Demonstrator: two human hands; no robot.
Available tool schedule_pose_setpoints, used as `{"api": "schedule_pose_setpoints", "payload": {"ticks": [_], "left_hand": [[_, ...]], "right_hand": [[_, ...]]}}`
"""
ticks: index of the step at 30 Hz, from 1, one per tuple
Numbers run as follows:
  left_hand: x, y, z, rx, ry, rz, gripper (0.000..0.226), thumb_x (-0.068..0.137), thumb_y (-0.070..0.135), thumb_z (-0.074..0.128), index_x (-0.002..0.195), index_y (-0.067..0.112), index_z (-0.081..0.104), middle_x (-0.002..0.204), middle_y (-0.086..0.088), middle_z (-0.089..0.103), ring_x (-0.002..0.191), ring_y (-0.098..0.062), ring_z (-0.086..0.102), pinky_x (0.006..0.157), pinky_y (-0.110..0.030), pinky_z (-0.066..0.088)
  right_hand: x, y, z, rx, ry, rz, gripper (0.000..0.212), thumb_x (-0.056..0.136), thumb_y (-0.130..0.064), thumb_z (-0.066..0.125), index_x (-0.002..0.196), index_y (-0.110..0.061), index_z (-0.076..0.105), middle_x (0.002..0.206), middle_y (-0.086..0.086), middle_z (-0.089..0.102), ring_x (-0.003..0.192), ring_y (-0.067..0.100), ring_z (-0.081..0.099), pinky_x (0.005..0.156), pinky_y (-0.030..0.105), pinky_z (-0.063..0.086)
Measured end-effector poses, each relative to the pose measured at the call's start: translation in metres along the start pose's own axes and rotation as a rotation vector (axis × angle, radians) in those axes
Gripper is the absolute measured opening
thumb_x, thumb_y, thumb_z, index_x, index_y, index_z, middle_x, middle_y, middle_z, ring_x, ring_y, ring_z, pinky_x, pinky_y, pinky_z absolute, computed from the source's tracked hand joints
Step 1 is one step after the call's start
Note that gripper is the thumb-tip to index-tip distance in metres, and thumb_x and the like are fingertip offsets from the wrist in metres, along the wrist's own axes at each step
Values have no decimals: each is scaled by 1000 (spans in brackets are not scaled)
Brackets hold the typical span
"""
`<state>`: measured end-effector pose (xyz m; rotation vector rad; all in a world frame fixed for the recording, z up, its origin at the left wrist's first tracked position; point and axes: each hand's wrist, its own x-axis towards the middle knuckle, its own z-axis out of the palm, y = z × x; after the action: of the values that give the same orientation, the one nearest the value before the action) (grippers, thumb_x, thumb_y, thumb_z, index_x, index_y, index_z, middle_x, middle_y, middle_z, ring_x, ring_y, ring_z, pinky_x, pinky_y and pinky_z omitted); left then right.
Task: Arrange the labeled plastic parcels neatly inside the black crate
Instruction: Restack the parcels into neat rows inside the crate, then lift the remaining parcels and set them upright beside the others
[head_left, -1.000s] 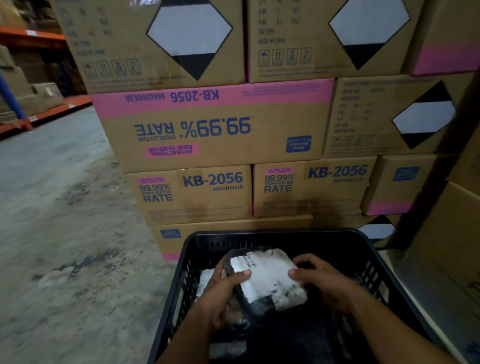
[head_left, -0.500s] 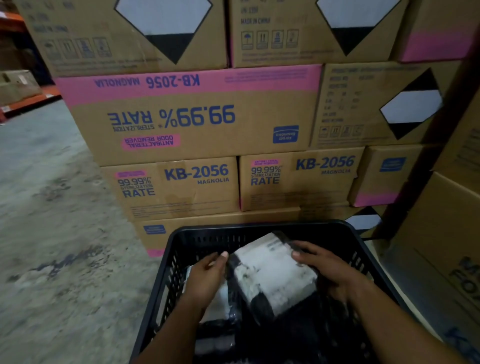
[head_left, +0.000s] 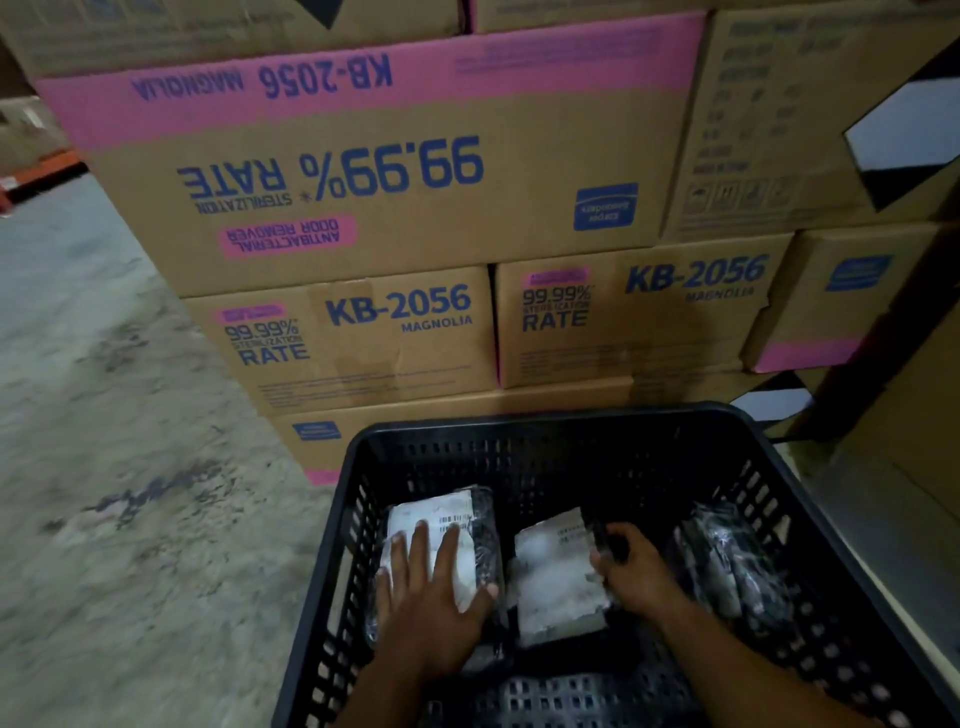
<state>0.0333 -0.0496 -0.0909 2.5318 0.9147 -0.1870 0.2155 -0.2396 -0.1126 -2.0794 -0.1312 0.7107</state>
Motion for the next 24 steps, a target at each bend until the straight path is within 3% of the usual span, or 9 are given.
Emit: {"api": "schedule_pose_setpoints", "payload": {"ticks": [2,3,5,6,9,13,17,19,24], "left_hand": [[0,1,-2,5,1,-11,85,88,78,28,157,46,-9,167,7,-28,151,-21,-33,123,-48,-13],[0,2,-3,6,-2,-16,85,88,78,28,157,46,-9,167,7,-28,151,-21,-33,122,-48,-14],[1,3,-5,6,-3,-25,85,88,77,29,157,45,-9,168,7,-27,152,-21,-33,122,-47,-14],[2,4,-6,4,-4,-29,85,88,76,29,157,45,-9,168,7,-27,152,-21,-32,122,-47,-14],[3,6,-6,-6,-11,-37,86,87,76,31,158,45,-8,168,7,-26,153,-21,-31,123,-47,-13],[4,6,-8,-41,-29,-37,88,85,78,31,158,46,-7,168,9,-27,152,-20,-32,122,-47,-15],[2,9,-11,-66,-16,-32,88,86,77,33,159,44,-2,169,7,-23,153,-21,-29,123,-48,-13],[-1,12,-12,-87,20,-29,87,86,75,37,159,43,5,171,5,-16,155,-22,-23,124,-49,-9],[-7,29,-22,-146,110,-44,80,87,64,50,157,37,23,171,-2,12,158,-29,0,125,-52,7]], "right_hand": [[8,10,6,-91,-11,33,52,92,-8,59,141,-7,42,118,18,61,86,28,64,60,29,52],[10,15,8,-165,-35,37,56,92,-6,58,144,-6,39,128,20,59,102,35,63,76,33,54],[9,22,12,-297,-110,50,64,90,-8,60,148,-5,34,145,20,49,127,35,52,103,37,46],[8,23,14,-323,-137,70,66,90,-11,61,149,-6,33,149,19,46,132,35,49,108,37,42],[4,16,13,-319,-138,115,61,91,-18,61,147,-10,39,146,16,50,130,35,51,106,36,44],[-4,-1,10,-369,-129,37,56,91,-21,61,143,-13,44,142,13,55,127,31,55,100,31,45],[-18,-17,-3,-365,-101,-65,51,89,-19,64,138,-13,53,130,12,63,108,26,64,82,27,51],[-27,-25,-13,-318,-28,-138,41,87,-12,63,128,-11,62,117,11,69,94,21,66,79,28,53],[-49,-43,-48,-200,281,-237,30,88,-14,66,117,-14,68,116,8,72,102,22,67,91,33,53]]}}
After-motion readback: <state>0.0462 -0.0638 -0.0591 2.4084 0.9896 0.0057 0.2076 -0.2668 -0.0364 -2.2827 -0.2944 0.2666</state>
